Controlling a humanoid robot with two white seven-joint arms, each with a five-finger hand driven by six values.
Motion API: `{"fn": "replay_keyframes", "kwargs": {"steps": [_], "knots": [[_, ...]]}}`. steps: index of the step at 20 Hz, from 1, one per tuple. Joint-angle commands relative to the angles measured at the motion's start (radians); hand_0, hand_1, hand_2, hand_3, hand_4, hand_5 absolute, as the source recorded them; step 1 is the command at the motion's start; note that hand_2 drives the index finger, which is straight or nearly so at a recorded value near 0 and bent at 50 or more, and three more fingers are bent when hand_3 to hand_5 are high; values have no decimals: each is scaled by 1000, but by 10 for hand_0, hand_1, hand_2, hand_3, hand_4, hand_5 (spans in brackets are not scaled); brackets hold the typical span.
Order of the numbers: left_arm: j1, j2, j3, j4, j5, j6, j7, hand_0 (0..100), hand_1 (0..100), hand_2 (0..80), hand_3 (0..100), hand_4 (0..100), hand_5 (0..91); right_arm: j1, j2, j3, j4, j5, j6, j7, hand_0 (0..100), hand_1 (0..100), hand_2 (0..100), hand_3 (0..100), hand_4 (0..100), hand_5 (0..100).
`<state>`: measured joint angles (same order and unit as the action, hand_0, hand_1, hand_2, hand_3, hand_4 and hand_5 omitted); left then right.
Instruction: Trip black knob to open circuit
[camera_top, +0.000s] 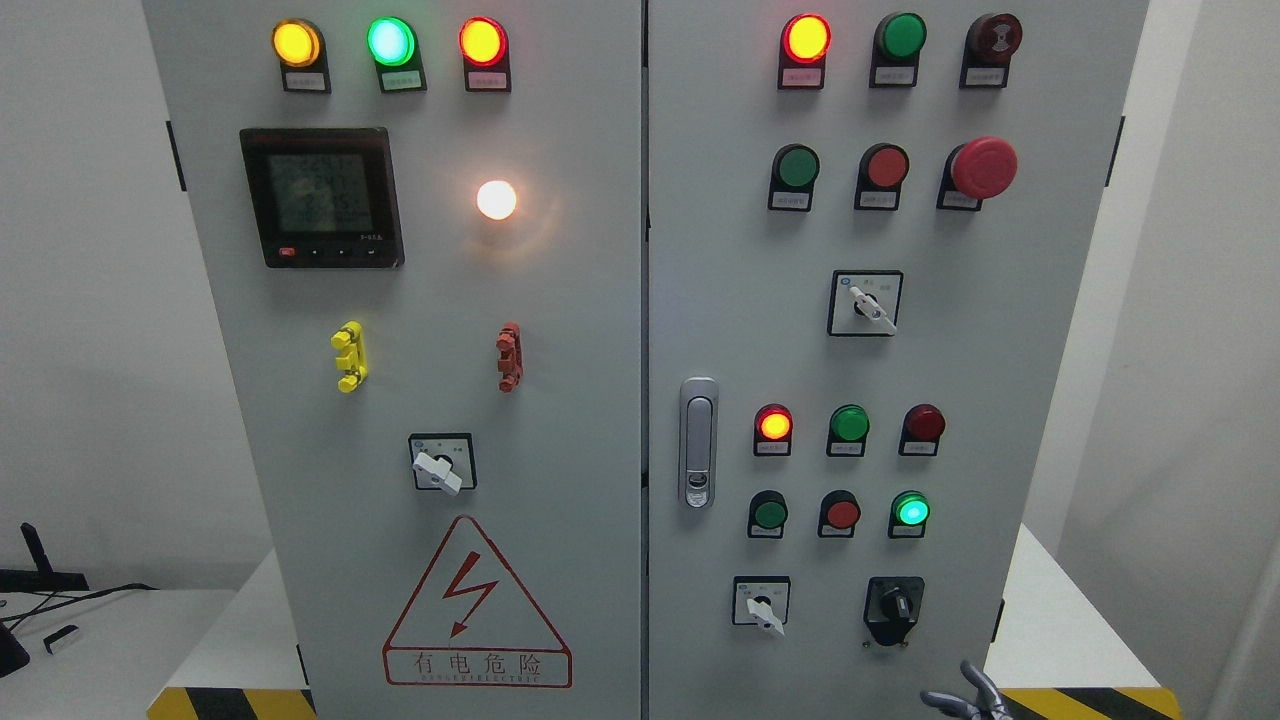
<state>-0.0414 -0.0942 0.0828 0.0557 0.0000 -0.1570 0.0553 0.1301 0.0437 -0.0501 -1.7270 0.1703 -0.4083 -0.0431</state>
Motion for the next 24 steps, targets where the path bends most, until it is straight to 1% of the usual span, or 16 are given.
{"fn": "replay_keyframes", "kwargs": {"steps": [1,2,4,6,7,11,14,16,17,20,23,24], "knots": [[0,1,0,0,-31,1,0,120,389,0,0,0,0,129,-56,7,-160,-107,-11,42,224,220,0,0,0,0],[0,1,0,0,-31,1,0,120,389,0,0,0,0,147,-56,7,-180,-112,-11,42,223,193,0,0,0,0],[0,1,0,0,-31,1,0,120,389,0,0,0,0,181,-60,7,-218,-112,-11,43,216,172,0,0,0,0],[0,1,0,1,-31,1,0,120,389,0,0,0,0,206,-67,7,-233,-112,-12,81,203,160,0,0,0,0],[0,1,0,0,-31,1,0,120,389,0,0,0,0,212,-65,6,-243,-114,-12,94,200,160,0,0,0,0],[0,1,0,1,-31,1,0,120,389,0,0,0,0,235,-70,9,-258,-121,-9,100,179,139,0,0,0,0],[0,1,0,0,-31,1,0,120,389,0,0,0,0,246,-88,9,-264,-149,-1,103,165,124,0,0,0,0],[0,1,0,1,-31,1,0,120,389,0,0,0,0,249,-97,7,-269,-160,2,149,156,121,0,0,0,0],[0,-1,0,0,-31,1,0,120,389,0,0,0,0,249,-97,4,-269,-164,5,164,151,115,0,0,0,0],[0,1,0,0,-31,1,0,120,389,0,0,0,0,247,-97,7,-270,-178,32,169,142,115,0,0,0,0],[0,1,0,1,-31,1,0,120,389,0,0,0,0,247,-97,7,-270,-202,39,169,137,115,0,0,0,0],[0,1,0,1,-31,1,0,120,389,0,0,0,0,244,-97,6,-270,-216,52,170,136,115,0,0,0,0]]}}
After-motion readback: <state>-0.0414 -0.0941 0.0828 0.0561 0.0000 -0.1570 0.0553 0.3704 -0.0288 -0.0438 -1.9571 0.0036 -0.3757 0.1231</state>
